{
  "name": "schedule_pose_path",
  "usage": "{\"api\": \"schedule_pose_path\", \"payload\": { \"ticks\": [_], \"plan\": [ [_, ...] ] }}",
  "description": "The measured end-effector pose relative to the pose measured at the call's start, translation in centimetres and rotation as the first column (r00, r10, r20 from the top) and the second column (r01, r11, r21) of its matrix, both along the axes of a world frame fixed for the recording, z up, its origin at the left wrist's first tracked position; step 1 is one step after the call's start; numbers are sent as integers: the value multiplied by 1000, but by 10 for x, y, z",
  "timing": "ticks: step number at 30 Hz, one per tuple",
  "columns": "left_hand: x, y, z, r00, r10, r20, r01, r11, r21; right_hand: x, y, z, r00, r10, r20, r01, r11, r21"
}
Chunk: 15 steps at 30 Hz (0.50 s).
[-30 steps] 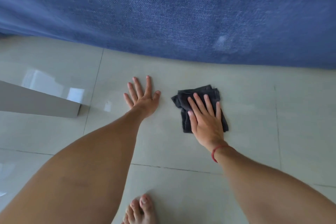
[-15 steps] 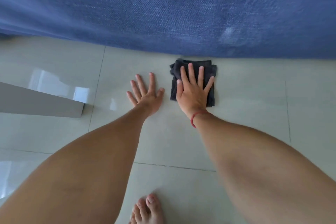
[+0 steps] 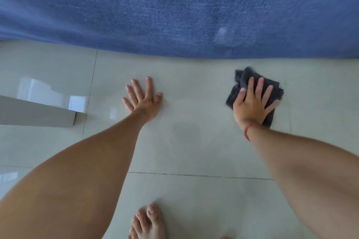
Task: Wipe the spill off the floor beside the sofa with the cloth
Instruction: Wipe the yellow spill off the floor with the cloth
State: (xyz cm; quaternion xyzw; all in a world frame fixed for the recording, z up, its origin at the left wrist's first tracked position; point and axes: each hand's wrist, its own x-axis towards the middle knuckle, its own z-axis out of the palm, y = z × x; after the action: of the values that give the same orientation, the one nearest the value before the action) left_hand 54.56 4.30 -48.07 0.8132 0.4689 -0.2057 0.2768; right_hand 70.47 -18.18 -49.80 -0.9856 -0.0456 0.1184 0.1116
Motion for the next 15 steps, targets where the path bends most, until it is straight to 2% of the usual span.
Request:
{"api": "schedule_pose_path", "payload": {
  "ticks": [2,3,6,9,12,15],
  "plan": [
    [0,0,0,1000,-1,-3,1,1000,1,5,37,-2,997,-80,-10,81,996,41],
    [0,0,-1,1000,0,-3,0,1000,3,4,55,-3,998,-61,-10,61,997,54],
    [0,3,-2,1000,-1,-16,1,1000,-3,-13,99,-6,989,143,29,-144,987,67],
    [0,7,-2,999,2,-37,-3,999,-32,-49,117,-8,921,384,59,-388,918,79],
    [-2,7,1,1000,17,-14,-18,999,-49,-87,95,-7,832,551,67,-555,828,79],
    [-13,5,4,996,6,89,-8,1000,15,-102,42,-6,726,685,63,-687,726,34]
  ]
}}
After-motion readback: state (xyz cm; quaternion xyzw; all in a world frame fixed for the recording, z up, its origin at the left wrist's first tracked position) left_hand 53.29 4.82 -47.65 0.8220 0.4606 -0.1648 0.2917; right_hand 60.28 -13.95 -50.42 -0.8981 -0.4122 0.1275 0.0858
